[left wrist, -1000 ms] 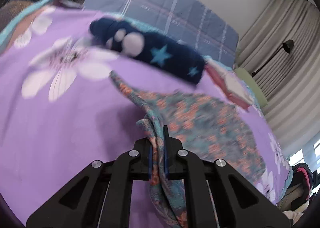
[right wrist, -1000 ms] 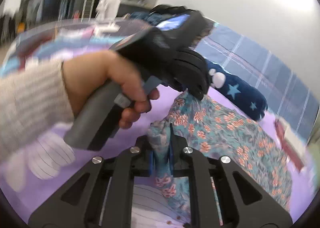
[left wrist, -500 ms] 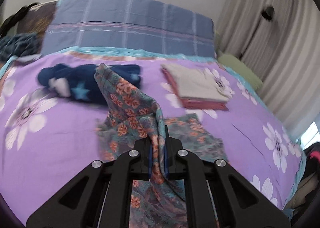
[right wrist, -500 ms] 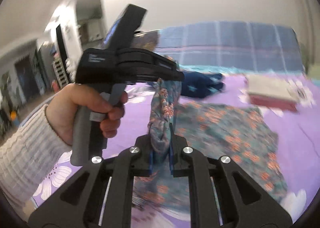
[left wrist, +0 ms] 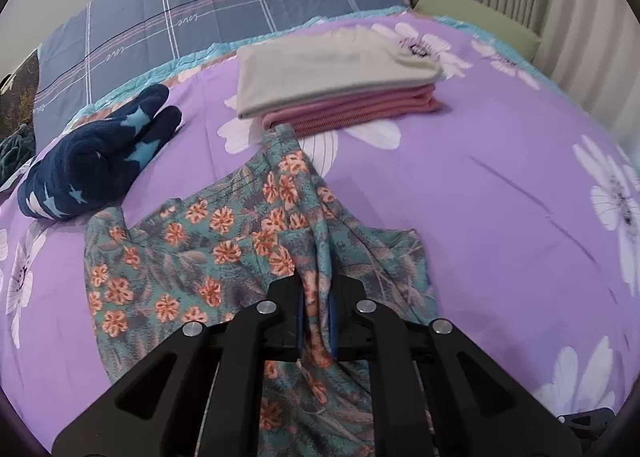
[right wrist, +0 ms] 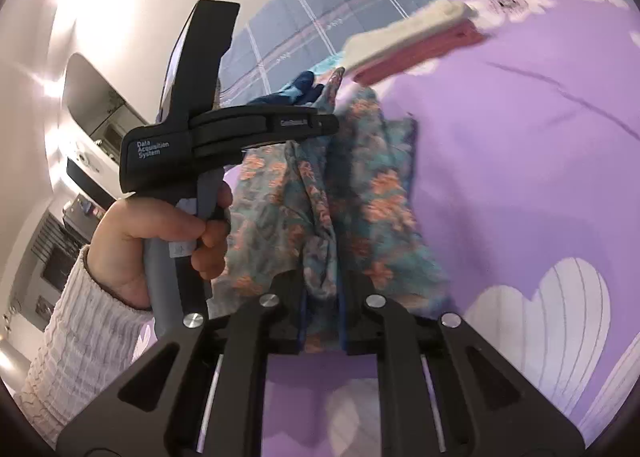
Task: Fold small clothes
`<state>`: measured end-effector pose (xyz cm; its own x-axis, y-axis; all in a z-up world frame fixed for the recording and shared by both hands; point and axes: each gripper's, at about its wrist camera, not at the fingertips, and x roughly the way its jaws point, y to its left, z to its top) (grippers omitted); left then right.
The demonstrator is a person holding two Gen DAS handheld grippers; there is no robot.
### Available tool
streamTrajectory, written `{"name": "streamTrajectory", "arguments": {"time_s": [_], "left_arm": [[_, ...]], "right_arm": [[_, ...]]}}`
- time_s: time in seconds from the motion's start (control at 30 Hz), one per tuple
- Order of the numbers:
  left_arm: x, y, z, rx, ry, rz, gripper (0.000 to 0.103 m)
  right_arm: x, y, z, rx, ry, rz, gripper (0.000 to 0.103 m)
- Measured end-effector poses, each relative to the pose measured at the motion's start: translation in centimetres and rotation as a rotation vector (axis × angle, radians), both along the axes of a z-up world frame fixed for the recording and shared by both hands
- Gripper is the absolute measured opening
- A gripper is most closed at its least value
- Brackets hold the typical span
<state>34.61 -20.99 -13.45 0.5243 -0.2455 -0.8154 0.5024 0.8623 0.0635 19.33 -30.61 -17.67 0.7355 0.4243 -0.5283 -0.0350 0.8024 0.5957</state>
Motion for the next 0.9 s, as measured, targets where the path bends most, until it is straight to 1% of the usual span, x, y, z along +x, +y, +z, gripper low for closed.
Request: {"name": "streamTrajectory", "arguments": {"time_s": [0.13,0.27,0.47,0.6,0.63,0.7,0.73,0.77,0.8,0.83,0.87,0.9], "left_arm": [[0.2,-0.5,-0.3,0.01,0.008,0.008,0.009],[0.5,-1.4,-0.3,0.02,0.002,0.013,0.009],[0.1,-2.4,0.4,0.011,-0.022,-0.002,0.008],[-0.1,-3.0,0.8,-0.014,-0.02,-0.002,0.008],[-0.1,-3.2,0.7,-0.009,-0.017,-0.002,0.009],[0.1,-3.8,0.0,0.012,0.011,0.002,0.019],[0.1,-4.0,-0.2,0.019,0.019,0.004,0.03],[-0.1,-4.1,-0.3,0.032,0.007,0.007,0.036],[-0.4,-4.1,-0.2,0.037,-0.012,0.005,0.039],[-0.9,-3.9,0.2,0.04,-0.036,-0.006,0.043],[-1.5,-3.6,0.7,0.047,-0.064,-0.013,0.05],[-2.2,-3.2,1.3,0.052,-0.089,-0.013,0.054]], "right_arm": [[0.2,-0.9,-0.9,0.036,0.008,-0.005,0.011],[-0.4,-0.8,-1.0,0.042,-0.003,-0.003,0.011],[-1.4,-2.2,-0.3,0.172,-0.101,0.018,0.011],[-2.0,-3.0,-0.5,0.223,-0.118,0.002,0.01],[-1.9,-3.4,-0.6,0.232,-0.119,-0.003,0.01],[-2.3,-3.6,-0.7,0.224,-0.103,-0.014,0.01],[-2.2,-3.7,-0.9,0.221,-0.088,-0.019,0.01],[-1.9,-3.7,-1.3,0.222,-0.071,-0.023,0.01],[-1.8,-3.8,-1.7,0.222,-0.046,-0.031,0.01],[-1.7,-3.8,-1.8,0.222,-0.037,-0.035,0.01],[-1.7,-3.9,-1.9,0.225,-0.031,-0.037,0.01],[-1.7,-4.1,-2.0,0.233,-0.028,-0.036,0.01]]}}
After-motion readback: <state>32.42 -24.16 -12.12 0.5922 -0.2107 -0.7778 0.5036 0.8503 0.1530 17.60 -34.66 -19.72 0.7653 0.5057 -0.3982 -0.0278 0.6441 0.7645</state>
